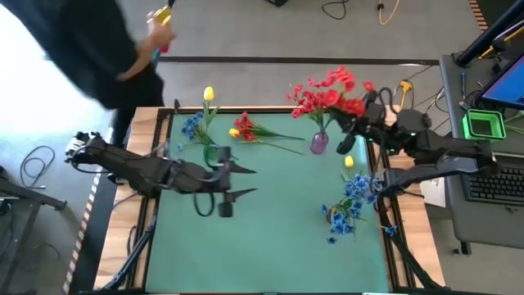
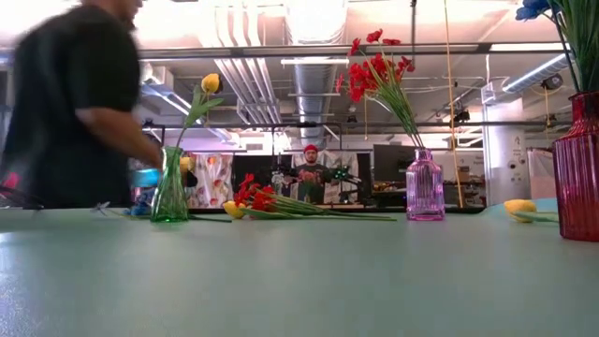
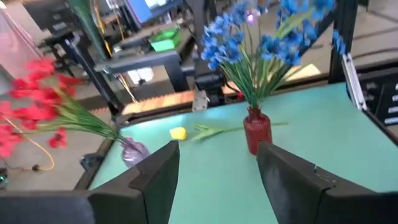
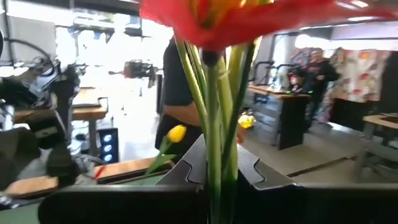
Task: Sort flowers into vase by color
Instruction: Put the bottom red flower into the purple vase
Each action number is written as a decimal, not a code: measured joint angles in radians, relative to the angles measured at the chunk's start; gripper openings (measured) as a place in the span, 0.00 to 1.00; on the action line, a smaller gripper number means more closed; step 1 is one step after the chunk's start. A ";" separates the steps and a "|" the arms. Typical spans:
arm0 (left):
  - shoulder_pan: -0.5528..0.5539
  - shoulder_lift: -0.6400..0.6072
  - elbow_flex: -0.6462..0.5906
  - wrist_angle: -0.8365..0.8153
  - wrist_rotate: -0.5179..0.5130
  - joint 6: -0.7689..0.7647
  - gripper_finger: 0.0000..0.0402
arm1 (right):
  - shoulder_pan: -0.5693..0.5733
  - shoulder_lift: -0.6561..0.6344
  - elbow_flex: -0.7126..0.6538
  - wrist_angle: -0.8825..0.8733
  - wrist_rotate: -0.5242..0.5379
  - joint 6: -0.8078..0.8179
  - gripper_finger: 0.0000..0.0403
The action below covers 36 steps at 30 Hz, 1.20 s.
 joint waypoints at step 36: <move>0.000 -0.586 -0.483 0.356 -0.307 0.105 0.49 | -0.400 -0.139 -0.415 0.218 -0.147 0.206 0.04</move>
